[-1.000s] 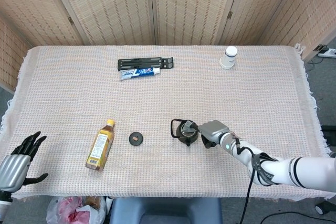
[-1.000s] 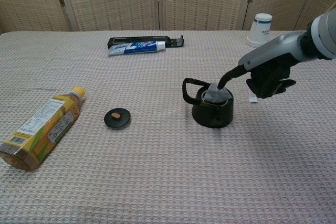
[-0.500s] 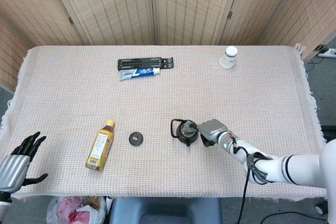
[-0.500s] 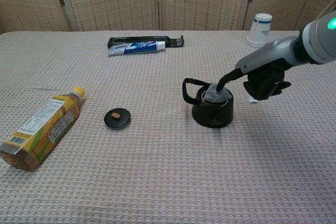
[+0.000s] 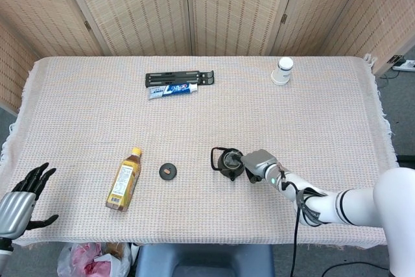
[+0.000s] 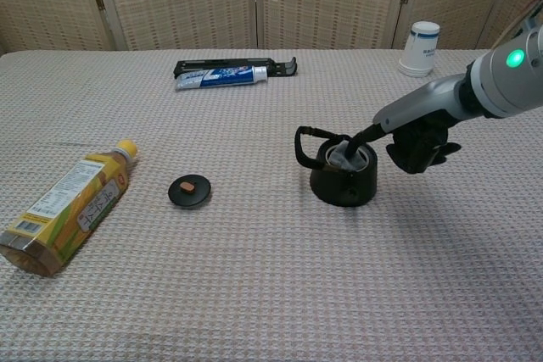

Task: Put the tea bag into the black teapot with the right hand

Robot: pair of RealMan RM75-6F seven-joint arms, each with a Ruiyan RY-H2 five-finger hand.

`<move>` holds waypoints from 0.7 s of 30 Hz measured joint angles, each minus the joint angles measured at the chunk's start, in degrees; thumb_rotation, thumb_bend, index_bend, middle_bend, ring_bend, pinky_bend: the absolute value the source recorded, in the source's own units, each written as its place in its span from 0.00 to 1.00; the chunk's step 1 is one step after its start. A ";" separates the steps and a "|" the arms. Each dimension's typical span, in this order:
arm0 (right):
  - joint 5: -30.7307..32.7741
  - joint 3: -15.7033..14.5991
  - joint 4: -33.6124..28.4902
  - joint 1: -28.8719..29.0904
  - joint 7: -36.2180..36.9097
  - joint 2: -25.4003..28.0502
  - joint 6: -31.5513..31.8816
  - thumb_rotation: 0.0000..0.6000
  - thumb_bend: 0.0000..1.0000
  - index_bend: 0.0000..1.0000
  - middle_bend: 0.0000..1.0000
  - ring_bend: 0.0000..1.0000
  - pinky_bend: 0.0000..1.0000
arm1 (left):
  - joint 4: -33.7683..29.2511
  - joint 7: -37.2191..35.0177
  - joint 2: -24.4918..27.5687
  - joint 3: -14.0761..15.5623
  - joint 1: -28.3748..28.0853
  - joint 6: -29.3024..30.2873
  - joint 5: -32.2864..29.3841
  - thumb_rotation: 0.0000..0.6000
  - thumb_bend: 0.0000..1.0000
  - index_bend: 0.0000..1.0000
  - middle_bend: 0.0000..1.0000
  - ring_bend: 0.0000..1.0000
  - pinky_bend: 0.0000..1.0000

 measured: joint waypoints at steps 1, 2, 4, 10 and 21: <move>0.13 -0.17 0.15 0.17 0.06 -0.24 -0.03 1.00 1.00 0.00 0.98 0.79 0.85 | 0.01 -0.07 0.02 0.01 0.02 0.03 0.03 1.00 0.06 0.00 0.00 0.01 0.25; 0.23 -0.31 0.27 0.30 0.09 -0.41 -0.06 1.00 1.00 0.00 0.98 0.79 0.85 | 0.01 -0.13 0.04 0.01 0.03 0.07 0.05 1.00 0.06 0.00 0.00 0.01 0.25; 0.48 -0.65 0.58 0.63 0.17 -0.80 -0.26 1.00 1.00 0.00 0.98 0.79 0.85 | 0.02 -0.30 0.10 0.00 0.07 0.18 0.10 1.00 0.06 0.00 0.00 0.01 0.25; 0.53 -1.01 1.00 1.11 0.87 -1.27 -0.44 1.00 1.00 0.00 0.98 0.79 0.85 | 0.04 -0.54 0.18 -0.01 0.20 0.43 0.18 1.00 0.06 0.00 0.00 0.01 0.25; -7.76 1.49 -7.95 -3.01 4.33 8.30 3.77 1.00 0.88 0.00 0.76 0.61 0.74 | 0.24 0.15 -0.12 -0.21 0.07 0.10 -0.21 1.00 0.06 0.00 0.00 0.01 0.25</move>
